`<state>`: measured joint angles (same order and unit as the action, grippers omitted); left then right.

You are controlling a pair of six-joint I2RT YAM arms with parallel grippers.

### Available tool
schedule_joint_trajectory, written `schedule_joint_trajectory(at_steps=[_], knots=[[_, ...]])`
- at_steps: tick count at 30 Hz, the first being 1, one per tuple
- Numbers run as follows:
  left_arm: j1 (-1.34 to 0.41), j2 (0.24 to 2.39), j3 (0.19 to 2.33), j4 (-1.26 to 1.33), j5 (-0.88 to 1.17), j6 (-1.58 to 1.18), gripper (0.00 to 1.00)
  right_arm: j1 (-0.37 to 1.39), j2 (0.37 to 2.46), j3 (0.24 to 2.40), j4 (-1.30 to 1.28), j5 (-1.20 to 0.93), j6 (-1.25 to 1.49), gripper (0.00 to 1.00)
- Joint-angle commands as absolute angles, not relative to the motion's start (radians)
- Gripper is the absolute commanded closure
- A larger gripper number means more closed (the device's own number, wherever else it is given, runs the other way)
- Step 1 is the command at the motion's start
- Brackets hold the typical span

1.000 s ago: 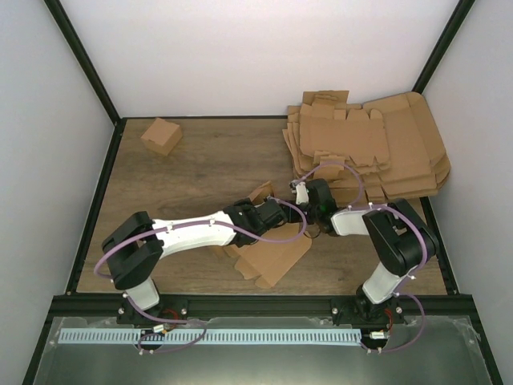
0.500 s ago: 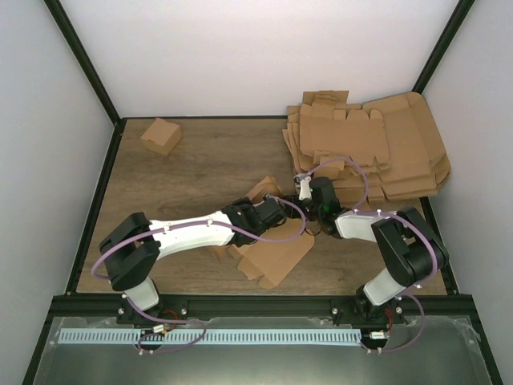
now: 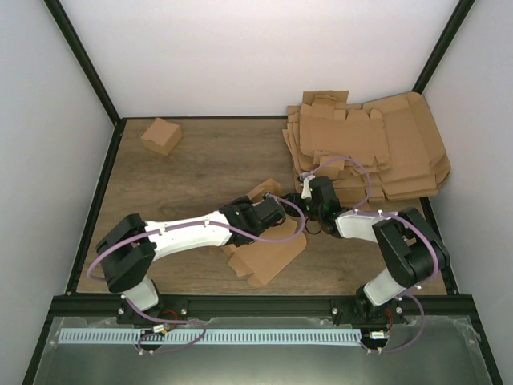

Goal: Fold the paper box

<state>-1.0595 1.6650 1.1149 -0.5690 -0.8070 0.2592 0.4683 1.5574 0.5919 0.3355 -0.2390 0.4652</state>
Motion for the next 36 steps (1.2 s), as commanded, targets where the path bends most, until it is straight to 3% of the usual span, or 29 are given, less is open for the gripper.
schedule_joint_trajectory(at_steps=[1, 15, 20, 25, 31, 36], knots=[[-1.075, 1.639, 1.107, -0.566, -0.840, 0.281, 0.96, 0.474, 1.539, 0.619, 0.361, -0.276, 0.411, 0.54], [-1.153, 1.699, 1.109, -0.545, -0.994, 0.325, 0.96, 0.483, 1.558, 0.632, 0.415, -0.278, 0.326, 0.59], [-1.155, 1.723, 1.115, -0.549, -1.008, 0.326, 0.96, 0.534, 1.530, 0.621, 0.448, -0.257, 0.273, 0.53], [-1.155, 1.734, 1.125, -0.550, -1.011, 0.323, 0.96, 0.543, 1.554, 0.621, 0.463, -0.215, 0.277, 0.53], [-1.155, 1.767, 1.141, -0.577, -1.048, 0.302, 0.96, 0.552, 1.542, 0.624, 0.440, -0.119, 0.293, 0.71], [-1.156, 1.761, 1.149, -0.583, -1.059, 0.296, 0.96, 0.570, 1.498, 0.634, 0.369, -0.070, 0.307, 0.94]])
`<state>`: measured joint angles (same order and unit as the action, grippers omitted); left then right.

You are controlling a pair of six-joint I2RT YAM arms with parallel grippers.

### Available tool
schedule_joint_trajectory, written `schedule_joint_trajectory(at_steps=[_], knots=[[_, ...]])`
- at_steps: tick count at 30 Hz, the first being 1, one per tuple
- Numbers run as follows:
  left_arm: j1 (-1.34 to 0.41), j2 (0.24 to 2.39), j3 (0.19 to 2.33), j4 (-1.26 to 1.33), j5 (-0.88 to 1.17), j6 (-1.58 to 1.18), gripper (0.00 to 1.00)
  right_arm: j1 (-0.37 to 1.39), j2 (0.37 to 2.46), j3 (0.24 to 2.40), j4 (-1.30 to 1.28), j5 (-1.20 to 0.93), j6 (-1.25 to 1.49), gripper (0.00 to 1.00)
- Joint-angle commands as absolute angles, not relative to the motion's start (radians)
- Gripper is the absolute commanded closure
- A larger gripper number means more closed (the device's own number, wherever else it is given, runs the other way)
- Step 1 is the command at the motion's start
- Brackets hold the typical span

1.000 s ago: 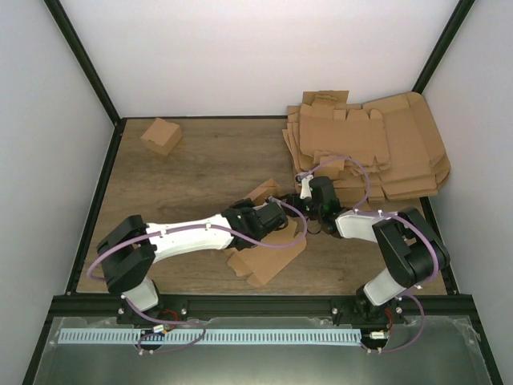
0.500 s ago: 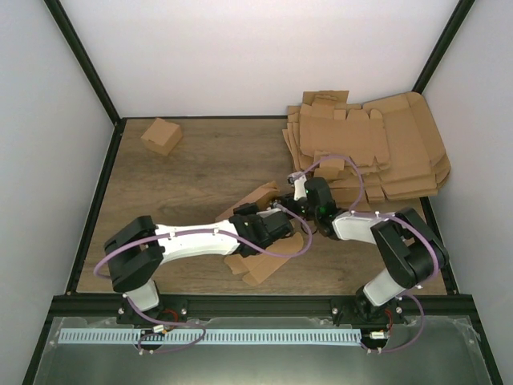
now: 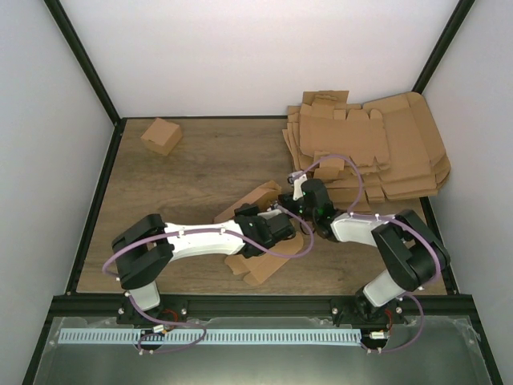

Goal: Fold the paper box

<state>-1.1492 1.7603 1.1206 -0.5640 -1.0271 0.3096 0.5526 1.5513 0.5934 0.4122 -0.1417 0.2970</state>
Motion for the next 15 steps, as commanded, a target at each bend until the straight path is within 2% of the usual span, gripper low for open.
schedule_joint_trajectory(at_steps=[1, 3, 15], knots=[[-1.156, 1.761, 1.155, -0.588, -1.061, 0.292, 0.96, 0.571, 1.486, 0.631, 0.357, -0.069, 0.315, 0.97], [-1.157, 1.763, 1.163, -0.598, -1.071, 0.283, 0.96, 0.572, 1.453, 0.619, 0.339, -0.066, 0.326, 0.99], [-1.184, 1.795, 1.180, -0.629, -1.174, 0.231, 0.96, 0.623, 1.341, 0.582, 0.251, -0.059, 0.436, 0.99]])
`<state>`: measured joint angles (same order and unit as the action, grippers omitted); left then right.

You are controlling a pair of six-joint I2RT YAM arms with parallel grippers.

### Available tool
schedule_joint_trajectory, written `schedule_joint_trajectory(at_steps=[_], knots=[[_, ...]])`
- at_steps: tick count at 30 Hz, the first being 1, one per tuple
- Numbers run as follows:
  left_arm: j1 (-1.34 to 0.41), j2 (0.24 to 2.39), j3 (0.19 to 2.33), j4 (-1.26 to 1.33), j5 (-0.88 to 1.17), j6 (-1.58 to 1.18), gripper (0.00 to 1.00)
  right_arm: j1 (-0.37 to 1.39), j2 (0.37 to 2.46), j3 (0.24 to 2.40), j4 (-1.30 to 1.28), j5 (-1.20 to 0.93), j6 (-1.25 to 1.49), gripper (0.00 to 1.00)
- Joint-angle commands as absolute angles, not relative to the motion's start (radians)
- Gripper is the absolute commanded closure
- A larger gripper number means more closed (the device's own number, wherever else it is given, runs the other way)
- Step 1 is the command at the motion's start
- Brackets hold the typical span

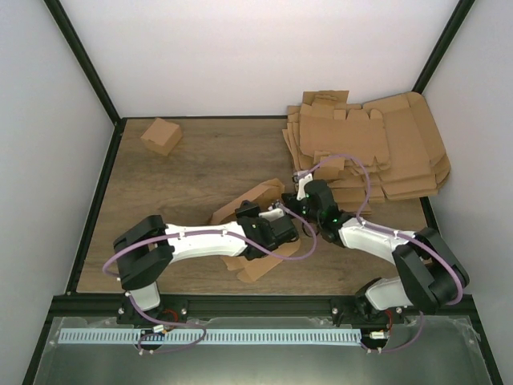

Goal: Fold the paper box

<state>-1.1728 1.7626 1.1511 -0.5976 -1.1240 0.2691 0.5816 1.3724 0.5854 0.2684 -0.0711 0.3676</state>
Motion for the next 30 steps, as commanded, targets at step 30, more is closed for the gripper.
schedule_joint_trajectory(at_steps=[30], knots=[[-1.278, 2.052, 1.405, -1.032, -1.282, -0.509, 0.89, 0.703, 1.320, 0.357, 0.638, 0.181, 0.498, 0.99]])
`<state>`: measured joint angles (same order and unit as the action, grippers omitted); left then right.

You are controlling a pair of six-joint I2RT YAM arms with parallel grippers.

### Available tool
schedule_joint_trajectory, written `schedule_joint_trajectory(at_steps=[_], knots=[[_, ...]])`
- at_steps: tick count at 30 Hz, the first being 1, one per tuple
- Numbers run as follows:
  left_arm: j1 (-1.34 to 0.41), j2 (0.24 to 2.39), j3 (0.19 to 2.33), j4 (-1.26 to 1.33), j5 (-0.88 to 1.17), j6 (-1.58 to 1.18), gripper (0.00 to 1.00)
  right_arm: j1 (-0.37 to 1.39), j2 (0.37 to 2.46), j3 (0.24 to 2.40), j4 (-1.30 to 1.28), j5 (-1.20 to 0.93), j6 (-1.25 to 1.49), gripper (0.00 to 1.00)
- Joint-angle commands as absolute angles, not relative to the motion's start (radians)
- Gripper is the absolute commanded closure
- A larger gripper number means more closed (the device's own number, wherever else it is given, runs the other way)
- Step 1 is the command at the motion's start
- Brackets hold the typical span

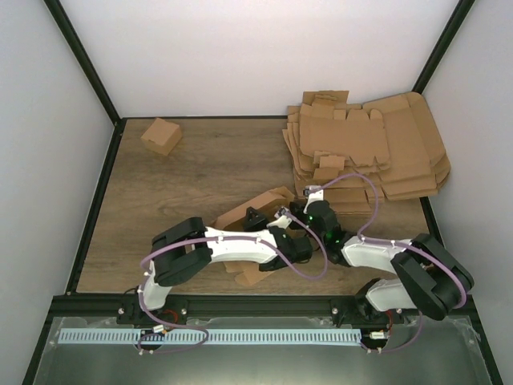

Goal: Fold the paper box

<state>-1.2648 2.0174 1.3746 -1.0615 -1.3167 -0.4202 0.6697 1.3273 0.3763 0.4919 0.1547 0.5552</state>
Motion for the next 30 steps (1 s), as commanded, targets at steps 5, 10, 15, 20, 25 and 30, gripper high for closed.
schedule_joint_trajectory(at_steps=[5, 10, 15, 20, 25, 30], knots=[[-1.278, 2.012, 1.369, -0.978, -1.219, -0.511, 0.79, 0.703, 1.343, 0.320, 0.717, 0.178, 0.470, 0.99], [-1.278, 1.903, 1.327, -0.831, -1.021, -0.374, 0.55, 0.703, 1.357, 0.293, 0.785, 0.173, 0.428, 0.99], [-1.275, 1.779, 1.350, -0.756, -0.709, -0.265, 0.26, 0.703, 1.355, 0.278, 0.811, 0.172, 0.388, 0.99], [-1.237, 1.714, 1.426, -0.787, -0.404, -0.214, 0.14, 0.703, 1.350, 0.265, 0.824, 0.178, 0.366, 0.99], [-1.145, 1.629, 1.463, -0.789, -0.098, -0.208, 0.09, 0.703, 1.346, 0.254, 0.830, 0.202, 0.359, 0.99], [-0.998, 1.545, 1.448, -0.751, 0.068, -0.240, 0.06, 0.703, 1.342, 0.250, 0.832, 0.209, 0.351, 0.99]])
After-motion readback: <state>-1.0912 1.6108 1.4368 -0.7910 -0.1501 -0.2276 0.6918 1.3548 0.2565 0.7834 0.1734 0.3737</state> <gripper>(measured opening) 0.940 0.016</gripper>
